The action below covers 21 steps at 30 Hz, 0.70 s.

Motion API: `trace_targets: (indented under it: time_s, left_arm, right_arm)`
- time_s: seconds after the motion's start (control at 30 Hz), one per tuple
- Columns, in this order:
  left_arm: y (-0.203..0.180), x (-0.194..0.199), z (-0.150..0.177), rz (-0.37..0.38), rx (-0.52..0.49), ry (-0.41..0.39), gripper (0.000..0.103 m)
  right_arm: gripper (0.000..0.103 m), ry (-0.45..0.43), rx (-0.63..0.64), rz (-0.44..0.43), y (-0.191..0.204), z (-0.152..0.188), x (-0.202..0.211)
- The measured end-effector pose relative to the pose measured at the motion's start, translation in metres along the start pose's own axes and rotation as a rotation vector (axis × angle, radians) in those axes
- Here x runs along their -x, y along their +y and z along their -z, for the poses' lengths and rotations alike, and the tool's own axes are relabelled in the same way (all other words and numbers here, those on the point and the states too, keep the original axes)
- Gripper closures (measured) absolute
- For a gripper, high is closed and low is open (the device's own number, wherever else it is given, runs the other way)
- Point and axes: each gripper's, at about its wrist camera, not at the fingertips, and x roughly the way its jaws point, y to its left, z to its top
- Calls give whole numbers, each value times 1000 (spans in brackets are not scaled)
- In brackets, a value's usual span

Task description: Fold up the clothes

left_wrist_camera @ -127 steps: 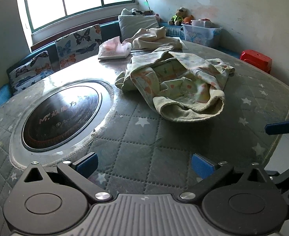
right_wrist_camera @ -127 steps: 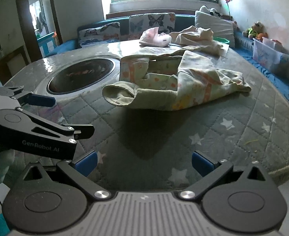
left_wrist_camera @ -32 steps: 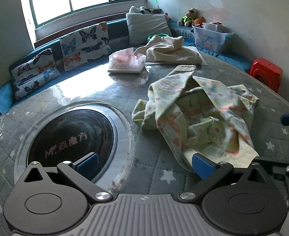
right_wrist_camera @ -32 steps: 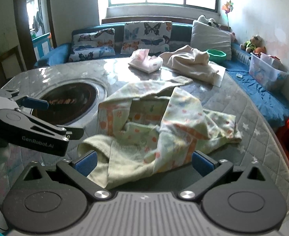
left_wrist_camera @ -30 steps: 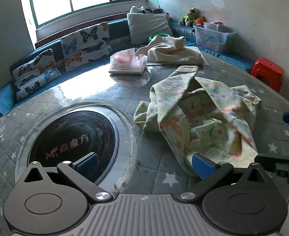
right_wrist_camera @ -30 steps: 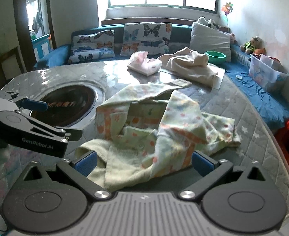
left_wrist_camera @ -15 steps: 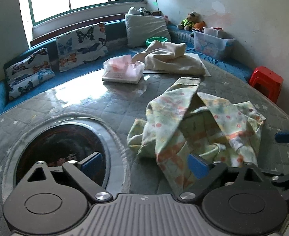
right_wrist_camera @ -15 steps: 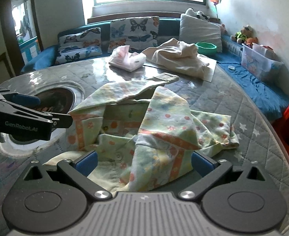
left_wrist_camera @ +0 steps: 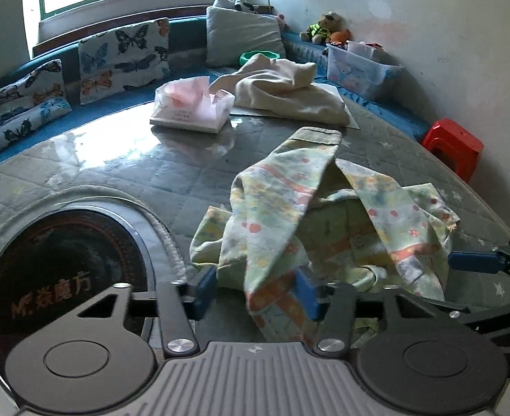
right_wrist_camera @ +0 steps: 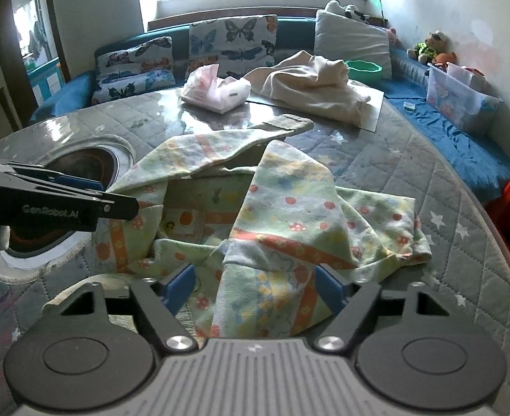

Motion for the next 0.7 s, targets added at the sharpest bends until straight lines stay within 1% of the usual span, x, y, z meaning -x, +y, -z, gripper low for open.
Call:
trace_targets:
  time_s: [0.03, 0.07, 0.13, 0.17, 0.27, 0.3, 0.37, 0.43, 0.5, 0.57, 0.6, 0.63, 0.7]
  left_arm:
    - [-1, -1, 0, 9, -3, 2, 79]
    - [-1, -1, 1, 17, -8, 5, 81]
    - [-3, -1, 1, 17, -21, 2, 82]
    - [-3, -1, 1, 17, -23, 1, 82]
    - [-2, -1, 1, 17, -17, 4, 80]
    - [-2, -2, 0, 14, -15, 6, 79]
    - [-3, -2, 0, 8, -17, 7, 72]
    - [-4, -3, -1, 2, -15, 12, 54]
    - [-4, -5, -1, -2, -10, 15, 52]
    - [-4, -8, -2, 5, -13, 21, 52]
    - [-4, -10, -2, 9, -15, 25, 53]
    - [-4, -12, -2, 19, -16, 29, 63]
    - [-3, -14, -1, 47, -8, 40, 77]
  right_arm:
    - [35, 0, 3, 3, 0, 0, 0]
    - [41, -1, 7, 6, 0, 0, 0]
    - [46, 5, 7, 11, -2, 1, -1]
    - [51, 9, 5, 12, -3, 1, -2]
    - [52, 11, 1, 15, -5, 3, -3]
    - [52, 11, 1, 17, -5, 3, -3]
    - [52, 12, 2, 18, -5, 3, -4]
    - [52, 15, 3, 17, -5, 4, -5]
    - [51, 19, 7, 14, -4, 4, -5]
    - [50, 20, 16, 11, -3, 5, -5]
    - [50, 21, 21, 11, -2, 5, -5]
    - [50, 21, 26, 10, -2, 5, -5]
    - [51, 23, 35, 9, -1, 6, -5]
